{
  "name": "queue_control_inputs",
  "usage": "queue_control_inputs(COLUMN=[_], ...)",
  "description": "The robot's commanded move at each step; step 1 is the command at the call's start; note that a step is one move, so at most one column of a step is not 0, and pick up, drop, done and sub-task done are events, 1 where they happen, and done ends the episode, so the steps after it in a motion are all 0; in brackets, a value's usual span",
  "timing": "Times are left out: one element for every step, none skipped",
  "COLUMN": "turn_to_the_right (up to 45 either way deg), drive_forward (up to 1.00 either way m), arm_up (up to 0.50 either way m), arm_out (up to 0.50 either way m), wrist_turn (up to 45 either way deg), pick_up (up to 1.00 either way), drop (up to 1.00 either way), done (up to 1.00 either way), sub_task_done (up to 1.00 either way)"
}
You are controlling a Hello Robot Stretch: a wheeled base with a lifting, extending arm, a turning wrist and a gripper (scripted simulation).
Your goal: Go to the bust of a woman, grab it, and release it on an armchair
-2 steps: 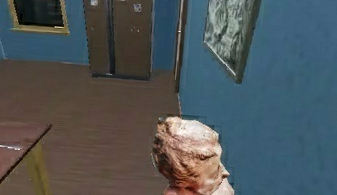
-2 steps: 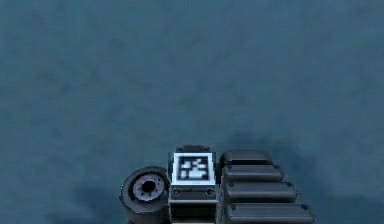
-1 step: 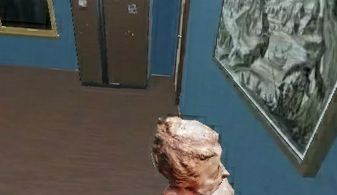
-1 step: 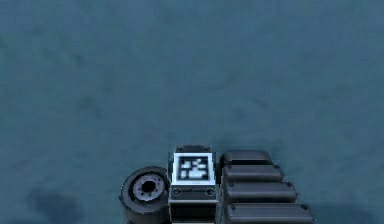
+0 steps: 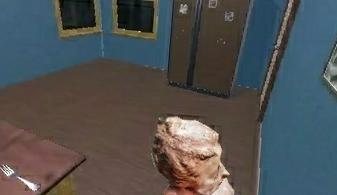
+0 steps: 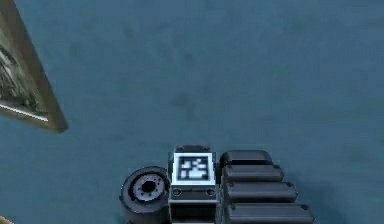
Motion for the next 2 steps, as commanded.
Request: queue_control_inputs(turn_to_the_right=[0.0,-45.0], drive_forward=[0.8,0.0], arm_up=[0.0,0.0], arm_out=[0.0,0.0], wrist_turn=[0.0,0.0], pick_up=[0.0,0.0], drop=[0.0,0.0], done=[0.0,0.0], sub_task_done=[0.0,0.0])
